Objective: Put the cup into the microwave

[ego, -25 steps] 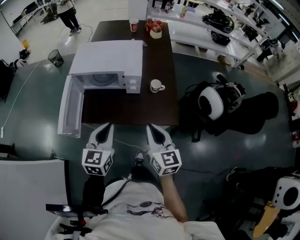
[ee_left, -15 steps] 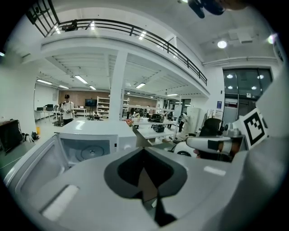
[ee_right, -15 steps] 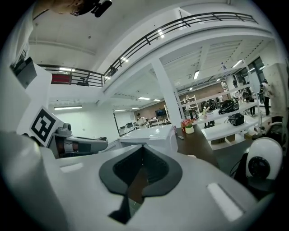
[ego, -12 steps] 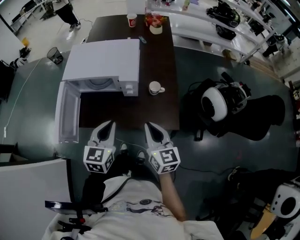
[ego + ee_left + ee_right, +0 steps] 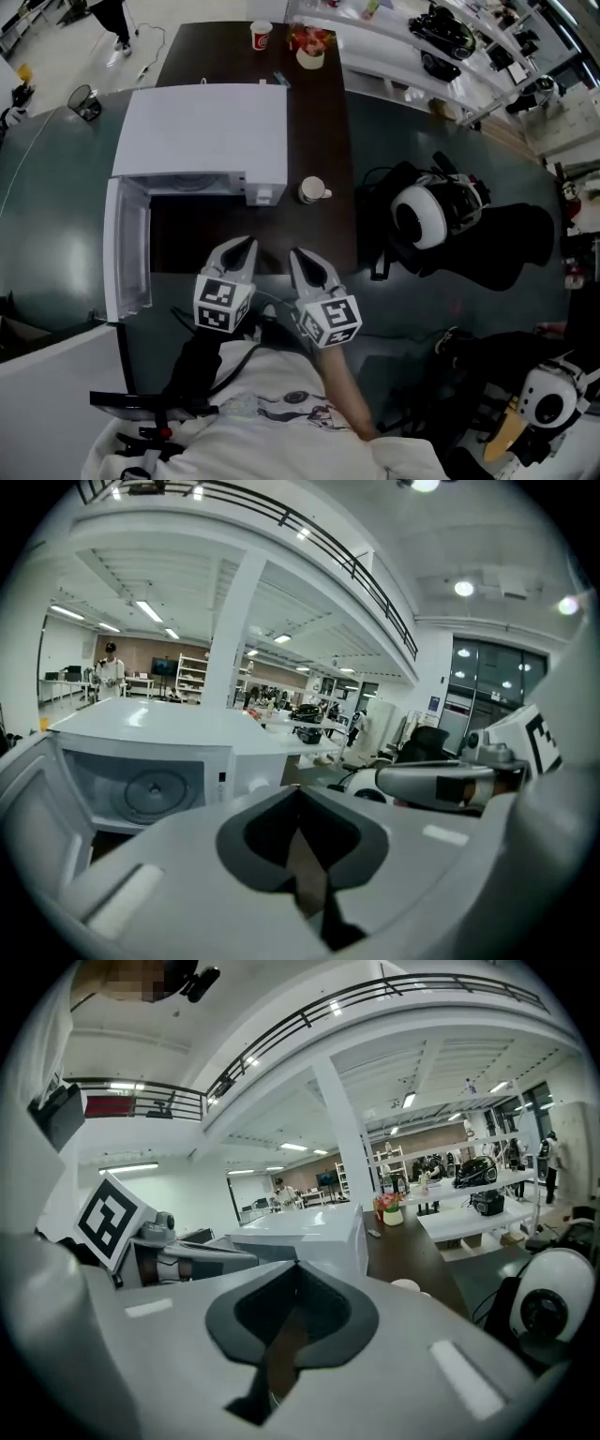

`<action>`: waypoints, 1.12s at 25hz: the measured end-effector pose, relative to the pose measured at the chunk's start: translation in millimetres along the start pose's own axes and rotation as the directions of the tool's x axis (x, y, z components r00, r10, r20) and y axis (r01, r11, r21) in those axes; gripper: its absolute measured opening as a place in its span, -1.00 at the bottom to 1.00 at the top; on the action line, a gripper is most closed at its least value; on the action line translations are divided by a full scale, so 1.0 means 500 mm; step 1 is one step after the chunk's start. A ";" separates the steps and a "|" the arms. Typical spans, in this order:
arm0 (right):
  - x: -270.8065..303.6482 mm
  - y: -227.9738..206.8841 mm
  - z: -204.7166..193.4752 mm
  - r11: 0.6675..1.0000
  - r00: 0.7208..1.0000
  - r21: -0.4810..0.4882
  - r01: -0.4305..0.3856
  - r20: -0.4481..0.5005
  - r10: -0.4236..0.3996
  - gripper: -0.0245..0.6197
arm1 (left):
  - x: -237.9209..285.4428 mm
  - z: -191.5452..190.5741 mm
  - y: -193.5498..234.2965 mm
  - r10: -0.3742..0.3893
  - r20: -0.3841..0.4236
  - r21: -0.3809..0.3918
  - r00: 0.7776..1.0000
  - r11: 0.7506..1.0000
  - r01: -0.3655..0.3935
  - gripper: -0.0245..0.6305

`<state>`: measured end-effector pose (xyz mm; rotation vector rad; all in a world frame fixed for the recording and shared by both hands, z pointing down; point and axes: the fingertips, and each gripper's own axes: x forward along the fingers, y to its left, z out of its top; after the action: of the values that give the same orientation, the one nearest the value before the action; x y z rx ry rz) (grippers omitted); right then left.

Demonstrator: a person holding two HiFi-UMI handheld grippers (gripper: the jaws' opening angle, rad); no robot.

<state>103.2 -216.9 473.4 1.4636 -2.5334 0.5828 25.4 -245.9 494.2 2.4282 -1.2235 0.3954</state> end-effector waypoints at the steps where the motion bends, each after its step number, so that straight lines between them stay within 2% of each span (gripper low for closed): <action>1: 0.008 -0.007 -0.006 1.000 1.000 0.000 0.016 -0.012 -0.016 -0.91 | 0.012 -0.006 0.001 -0.016 -0.013 -0.006 1.000 1.000 0.016 -0.93; 5: 0.011 -0.050 -0.033 0.997 0.994 0.009 0.083 -0.069 -0.082 -0.91 | 0.046 -0.051 0.000 -0.049 -0.093 -0.058 0.994 0.997 0.043 -0.93; 11: 0.034 -0.164 -0.108 0.981 0.971 0.059 0.183 -0.169 -0.171 -0.88 | 0.105 -0.128 0.027 -0.060 -0.238 -0.110 0.969 0.993 0.035 -0.93; 17: 0.081 -0.310 -0.166 0.963 0.940 0.060 0.264 -0.237 -0.243 -0.78 | 0.136 -0.188 0.031 -0.053 -0.357 -0.149 0.933 0.989 -0.001 -0.93; 20: 0.115 -0.375 -0.211 0.951 0.920 0.074 0.302 -0.283 -0.270 -0.72 | 0.127 -0.222 0.036 -0.048 -0.419 -0.148 0.907 0.989 -0.016 -0.93; 28: 0.219 -0.507 -0.249 0.941 0.894 0.027 0.337 -0.323 -0.311 -0.64 | 0.121 -0.266 0.056 -0.013 -0.494 -0.145 0.870 0.987 -0.067 -0.93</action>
<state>258.3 -366.5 686.3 1.6254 -1.9904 0.7973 28.0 -242.2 642.8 1.9983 -1.0129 0.8356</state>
